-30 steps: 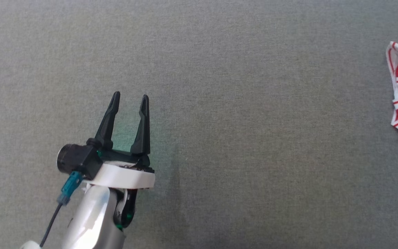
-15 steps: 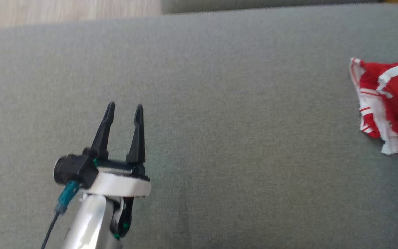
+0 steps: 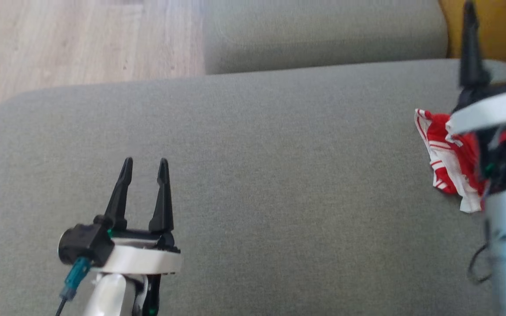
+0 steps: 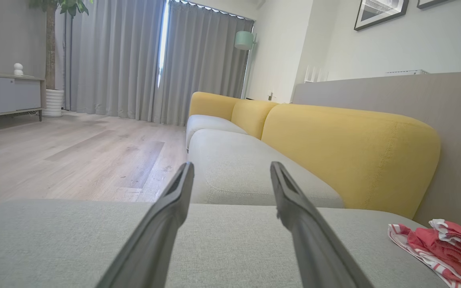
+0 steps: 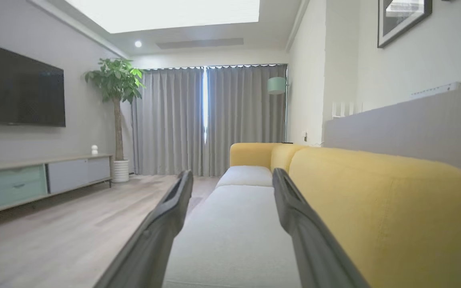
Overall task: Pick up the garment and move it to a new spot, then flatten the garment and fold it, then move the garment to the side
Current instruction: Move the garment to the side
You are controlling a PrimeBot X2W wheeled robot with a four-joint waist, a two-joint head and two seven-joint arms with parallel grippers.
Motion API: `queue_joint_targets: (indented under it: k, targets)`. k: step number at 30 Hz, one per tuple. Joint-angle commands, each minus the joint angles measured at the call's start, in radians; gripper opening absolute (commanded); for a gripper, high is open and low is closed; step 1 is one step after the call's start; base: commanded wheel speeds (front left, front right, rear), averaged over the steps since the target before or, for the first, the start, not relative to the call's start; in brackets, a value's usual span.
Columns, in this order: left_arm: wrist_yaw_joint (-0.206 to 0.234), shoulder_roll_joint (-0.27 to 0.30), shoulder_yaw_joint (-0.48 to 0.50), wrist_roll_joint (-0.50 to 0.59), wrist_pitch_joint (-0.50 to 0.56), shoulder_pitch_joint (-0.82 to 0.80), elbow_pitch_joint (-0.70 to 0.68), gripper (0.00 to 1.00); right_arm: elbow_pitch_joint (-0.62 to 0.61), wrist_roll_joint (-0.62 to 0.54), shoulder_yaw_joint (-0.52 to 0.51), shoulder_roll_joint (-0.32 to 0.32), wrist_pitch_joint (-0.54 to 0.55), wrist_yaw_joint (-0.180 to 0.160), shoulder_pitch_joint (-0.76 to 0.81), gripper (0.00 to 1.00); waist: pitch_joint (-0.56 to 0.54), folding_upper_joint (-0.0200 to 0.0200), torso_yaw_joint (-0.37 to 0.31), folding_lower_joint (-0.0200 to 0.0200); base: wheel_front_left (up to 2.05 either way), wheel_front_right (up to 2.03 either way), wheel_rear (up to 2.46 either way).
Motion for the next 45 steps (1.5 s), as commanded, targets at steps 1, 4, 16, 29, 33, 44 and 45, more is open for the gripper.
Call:
queue_joint_targets:
  k: [1,4,16,29,33,44,45]
  targets:
    - [0.003,0.005,0.045,0.005,-0.006,-0.017,-0.038,1.00,-0.049,0.008,-0.002,0.050,-0.019,-0.001,0.020,1.00,-0.017,-0.0001,0.009,0.0003,0.00,0.00,0.00]
    - [0.005,0.005,0.050,-0.003,-0.006,0.001,-0.041,1.00,-0.064,0.002,-0.014,0.105,-0.051,-0.001,0.094,1.00,-0.026,-0.0001,0.015,0.0003,0.00,0.00,0.00]
    - [0.017,0.005,0.054,-0.047,-0.006,0.066,-0.020,1.00,0.039,0.023,0.017,0.144,-0.207,-0.001,0.400,1.00,-0.039,-0.0001,0.015,0.0003,0.00,0.00,0.00]
    - [0.031,0.005,0.088,-0.108,-0.006,0.088,-0.025,1.00,-0.037,0.033,0.042,0.145,-0.216,-0.001,0.445,1.00,-0.022,-0.0001,-0.008,0.0003,0.00,0.00,0.00]
    - [0.030,0.005,0.085,-0.115,-0.006,0.085,-0.009,1.00,-0.048,0.037,0.042,0.145,-0.216,-0.001,0.444,1.00,-0.025,-0.0001,-0.005,0.0003,0.00,0.00,0.00]
    - [0.029,0.005,0.091,-0.128,-0.006,0.084,0.002,1.00,-0.065,0.042,0.042,0.145,-0.216,-0.001,0.449,1.00,-0.029,-0.0001,0.002,0.0003,0.00,0.00,0.00]
    - [0.030,0.005,0.092,-0.128,-0.006,0.085,0.000,1.00,-0.065,0.043,0.044,0.145,-0.216,-0.001,0.449,1.00,-0.029,-0.0001,0.002,0.0003,0.00,0.00,0.00]
